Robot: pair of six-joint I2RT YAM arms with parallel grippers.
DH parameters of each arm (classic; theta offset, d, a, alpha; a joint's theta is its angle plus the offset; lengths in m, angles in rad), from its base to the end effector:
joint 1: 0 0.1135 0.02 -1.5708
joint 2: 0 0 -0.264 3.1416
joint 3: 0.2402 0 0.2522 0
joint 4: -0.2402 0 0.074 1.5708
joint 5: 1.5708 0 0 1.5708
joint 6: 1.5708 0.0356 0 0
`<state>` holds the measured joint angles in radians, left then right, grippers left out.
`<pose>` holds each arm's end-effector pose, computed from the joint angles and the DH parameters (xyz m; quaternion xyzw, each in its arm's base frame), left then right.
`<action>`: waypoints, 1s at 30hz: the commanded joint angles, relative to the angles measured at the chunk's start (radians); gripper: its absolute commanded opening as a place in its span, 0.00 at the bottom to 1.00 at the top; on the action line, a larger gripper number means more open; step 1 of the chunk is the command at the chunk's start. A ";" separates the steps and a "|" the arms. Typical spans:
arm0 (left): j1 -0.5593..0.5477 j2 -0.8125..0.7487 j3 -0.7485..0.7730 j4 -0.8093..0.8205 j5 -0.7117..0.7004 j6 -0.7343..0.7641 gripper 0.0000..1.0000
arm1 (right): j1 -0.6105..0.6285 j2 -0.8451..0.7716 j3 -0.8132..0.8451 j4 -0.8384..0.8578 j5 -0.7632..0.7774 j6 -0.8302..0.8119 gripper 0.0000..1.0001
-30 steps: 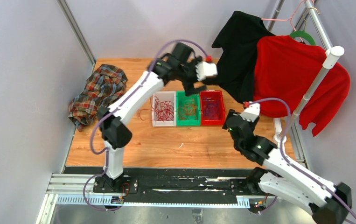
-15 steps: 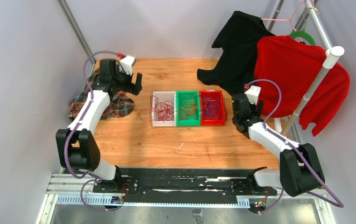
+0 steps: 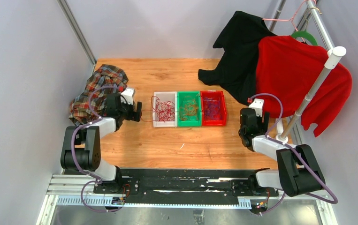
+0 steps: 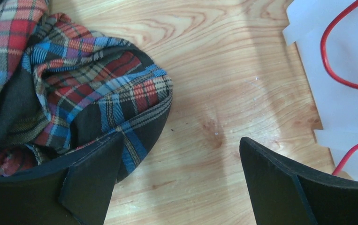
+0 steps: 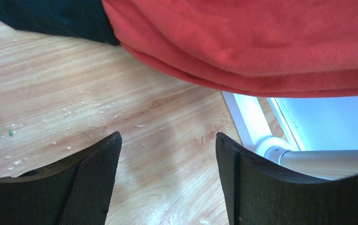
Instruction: Untangle the cables
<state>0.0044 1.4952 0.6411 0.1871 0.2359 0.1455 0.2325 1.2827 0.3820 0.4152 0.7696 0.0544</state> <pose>0.2916 -0.0070 0.1643 0.1142 0.8875 -0.0731 0.4404 0.2317 0.0294 0.1654 0.1225 0.8078 -0.2497 0.5197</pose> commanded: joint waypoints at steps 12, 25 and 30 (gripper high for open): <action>0.009 -0.128 -0.557 1.095 -0.144 -0.112 0.98 | -0.076 0.061 -0.104 0.455 -0.262 -0.135 0.74; 0.005 -0.128 -0.560 1.105 -0.120 -0.096 0.98 | -0.139 0.099 -0.161 0.578 -0.466 -0.148 0.75; 0.004 -0.128 -0.450 0.889 -0.089 -0.086 0.98 | -0.139 0.104 -0.153 0.568 -0.474 -0.149 0.75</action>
<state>0.0063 1.3647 0.1089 1.1492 0.1181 0.0414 0.1097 1.3830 0.2169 0.9459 0.3126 -0.0948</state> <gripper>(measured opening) 0.979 0.751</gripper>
